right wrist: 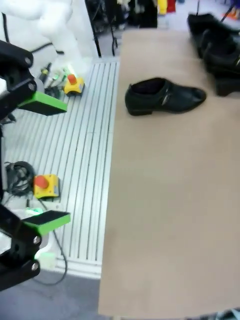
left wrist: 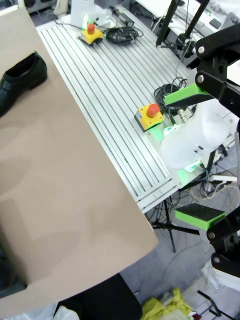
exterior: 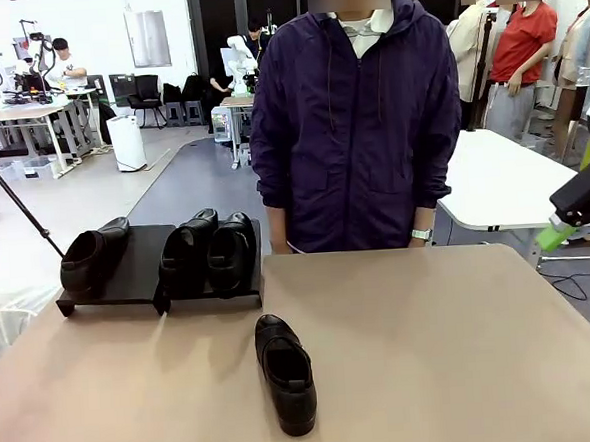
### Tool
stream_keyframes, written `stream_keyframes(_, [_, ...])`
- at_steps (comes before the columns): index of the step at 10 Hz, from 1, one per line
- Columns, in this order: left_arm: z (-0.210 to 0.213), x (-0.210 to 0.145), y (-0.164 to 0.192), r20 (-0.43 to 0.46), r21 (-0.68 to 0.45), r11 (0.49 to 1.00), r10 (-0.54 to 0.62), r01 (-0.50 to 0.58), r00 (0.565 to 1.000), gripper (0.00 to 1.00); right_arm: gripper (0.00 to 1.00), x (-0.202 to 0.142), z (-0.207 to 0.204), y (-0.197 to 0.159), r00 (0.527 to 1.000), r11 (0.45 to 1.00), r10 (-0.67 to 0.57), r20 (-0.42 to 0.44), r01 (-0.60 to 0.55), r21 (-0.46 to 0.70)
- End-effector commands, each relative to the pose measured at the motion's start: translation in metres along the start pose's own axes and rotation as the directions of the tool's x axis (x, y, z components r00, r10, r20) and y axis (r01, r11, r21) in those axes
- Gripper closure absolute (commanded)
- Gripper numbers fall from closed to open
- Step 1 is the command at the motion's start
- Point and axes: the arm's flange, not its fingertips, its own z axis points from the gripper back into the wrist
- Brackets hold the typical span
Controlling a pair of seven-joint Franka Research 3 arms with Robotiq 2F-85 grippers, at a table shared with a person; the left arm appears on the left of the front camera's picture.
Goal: Organize the shoes by placing them on the stand.
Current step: Pick up one Shoe and place it in the middle of the table, then place the Shoe from the middle of the table onto the Shoes Stand.
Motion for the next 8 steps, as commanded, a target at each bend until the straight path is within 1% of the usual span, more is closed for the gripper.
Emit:
stream_keyframes(1, [0.0010, -0.0001, -0.0013, -0.001, -0.011, 1.000, 0.002, -0.003, 1.000, 0.00, 0.00, 0.0028, 0.0036, 0.0150, 0.998, 0.999, 0.032, -0.047, -0.031, 0.020])
stream_keyframes(8, [0.0010, -0.0001, -0.0013, -0.001, -0.011, 1.000, 0.002, -0.003, 1.000, 0.00, 0.00, 0.0028, 0.0036, 0.0150, 0.998, 0.999, 0.032, -0.047, -0.031, 0.020])
